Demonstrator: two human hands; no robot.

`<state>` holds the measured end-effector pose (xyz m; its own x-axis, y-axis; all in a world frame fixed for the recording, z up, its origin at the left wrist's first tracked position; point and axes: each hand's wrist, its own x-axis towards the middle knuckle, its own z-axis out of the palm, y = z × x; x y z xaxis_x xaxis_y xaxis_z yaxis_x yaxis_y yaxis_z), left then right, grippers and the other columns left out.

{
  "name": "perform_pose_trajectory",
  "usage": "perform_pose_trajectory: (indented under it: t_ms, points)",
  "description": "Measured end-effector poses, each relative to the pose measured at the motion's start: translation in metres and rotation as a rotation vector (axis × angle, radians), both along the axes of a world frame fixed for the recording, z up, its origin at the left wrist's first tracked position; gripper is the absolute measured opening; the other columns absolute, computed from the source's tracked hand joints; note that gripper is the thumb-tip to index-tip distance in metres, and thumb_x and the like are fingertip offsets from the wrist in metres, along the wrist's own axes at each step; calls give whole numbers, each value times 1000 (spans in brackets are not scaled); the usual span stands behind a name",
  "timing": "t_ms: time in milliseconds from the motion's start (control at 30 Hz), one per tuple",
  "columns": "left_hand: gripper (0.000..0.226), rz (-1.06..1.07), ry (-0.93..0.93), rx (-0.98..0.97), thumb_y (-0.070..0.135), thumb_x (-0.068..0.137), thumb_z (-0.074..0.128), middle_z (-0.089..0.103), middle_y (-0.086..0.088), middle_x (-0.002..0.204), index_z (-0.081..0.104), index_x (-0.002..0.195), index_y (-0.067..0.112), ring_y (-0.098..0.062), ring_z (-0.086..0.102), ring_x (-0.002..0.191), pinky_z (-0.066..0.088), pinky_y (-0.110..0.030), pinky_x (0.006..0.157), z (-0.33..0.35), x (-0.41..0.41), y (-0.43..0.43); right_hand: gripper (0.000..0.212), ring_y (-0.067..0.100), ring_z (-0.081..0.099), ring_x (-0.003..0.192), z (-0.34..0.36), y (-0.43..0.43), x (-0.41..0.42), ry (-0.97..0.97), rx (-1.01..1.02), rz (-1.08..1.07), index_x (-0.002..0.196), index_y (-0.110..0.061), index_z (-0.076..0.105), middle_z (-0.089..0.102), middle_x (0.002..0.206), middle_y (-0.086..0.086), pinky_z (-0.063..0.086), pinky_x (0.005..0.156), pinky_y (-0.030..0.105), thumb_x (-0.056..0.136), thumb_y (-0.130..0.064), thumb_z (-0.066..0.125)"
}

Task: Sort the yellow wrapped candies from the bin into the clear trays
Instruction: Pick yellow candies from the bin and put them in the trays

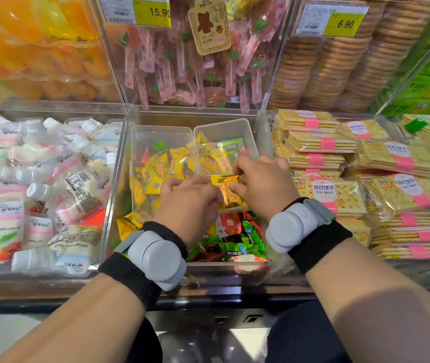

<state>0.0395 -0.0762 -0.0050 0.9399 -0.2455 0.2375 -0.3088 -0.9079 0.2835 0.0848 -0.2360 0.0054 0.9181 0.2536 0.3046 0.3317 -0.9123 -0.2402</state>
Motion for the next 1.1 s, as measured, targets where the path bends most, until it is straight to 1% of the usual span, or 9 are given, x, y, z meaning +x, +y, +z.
perform_pose_trajectory:
  t_ms: [67, 200, 400, 600, 667, 733, 833, 967, 1100]
  points:
    - [19, 7, 9, 0, 24, 90, 46, 61, 13, 116, 62, 94, 34, 0, 31, 131, 11, -35, 96, 0, -1, 1, 27, 24, 47, 98, -1, 1, -1, -57, -58, 29, 93, -25, 46, 63, 90, -2, 16, 81, 35, 79, -39, 64]
    - [19, -1, -13, 11, 23, 90, 46, 62, 16, 113, 61, 94, 33, -1, 31, 132, 12, -35, 94, -1, -4, 1, 31, 24, 47, 98, -3, 2, -1, -94, -109, 25, 97, -22, 50, 61, 95, -2, 16, 81, 35, 75, -37, 67]
    - [19, -13, -9, 3, 24, 91, 45, 61, 17, 115, 61, 95, 34, -1, 30, 132, 10, -33, 93, -1, -7, 2, 38, 22, 45, 109, -2, 2, -1, -68, -153, 27, 110, -24, 55, 60, 110, -2, 14, 84, 36, 76, -37, 66]
    - [15, -61, -50, -48, 23, 88, 53, 62, 20, 109, 61, 95, 32, -3, 33, 132, 11, -31, 93, 0, -16, 12, 35, 24, 38, 121, -1, 1, -2, -40, -176, 39, 112, -25, 60, 54, 122, -2, 14, 89, 36, 80, -37, 61]
    - [15, -74, -54, -59, 23, 87, 55, 61, 20, 110, 62, 95, 33, -4, 36, 129, 12, -31, 93, 2, -18, 15, 33, 23, 38, 123, 0, 1, -3, -30, -159, 47, 111, -26, 60, 54, 123, -3, 14, 89, 35, 80, -37, 61]
    - [15, -84, -53, -65, 24, 87, 56, 59, 20, 110, 63, 95, 35, -7, 43, 120, 16, -32, 95, 5, -20, 19, 30, 21, 38, 126, 3, 0, -4, -13, -133, 58, 108, -27, 60, 54, 124, -4, 12, 90, 34, 80, -36, 62]
    - [15, -78, -51, -113, 23, 84, 59, 58, 17, 107, 65, 93, 33, -11, 47, 112, 21, -37, 101, 9, -23, 27, 28, 19, 35, 130, 8, 0, -6, 40, -77, 74, 107, -27, 61, 51, 130, -2, 12, 95, 33, 80, -35, 63]
    - [12, -61, -56, -157, 23, 80, 66, 59, 11, 105, 68, 89, 30, -16, 50, 109, 26, -37, 97, 12, -26, 37, 27, 21, 35, 131, 19, 1, -10, 128, -79, 69, 108, -29, 59, 44, 137, 0, 17, 103, 42, 81, -33, 62]
    - [10, -98, -56, -137, 23, 76, 70, 59, 7, 107, 71, 84, 30, -21, 52, 106, 31, -40, 94, 12, -29, 44, 24, 21, 30, 134, 26, 9, -20, 150, -97, 116, 106, -29, 59, 47, 129, -3, 18, 101, 43, 82, -32, 61]
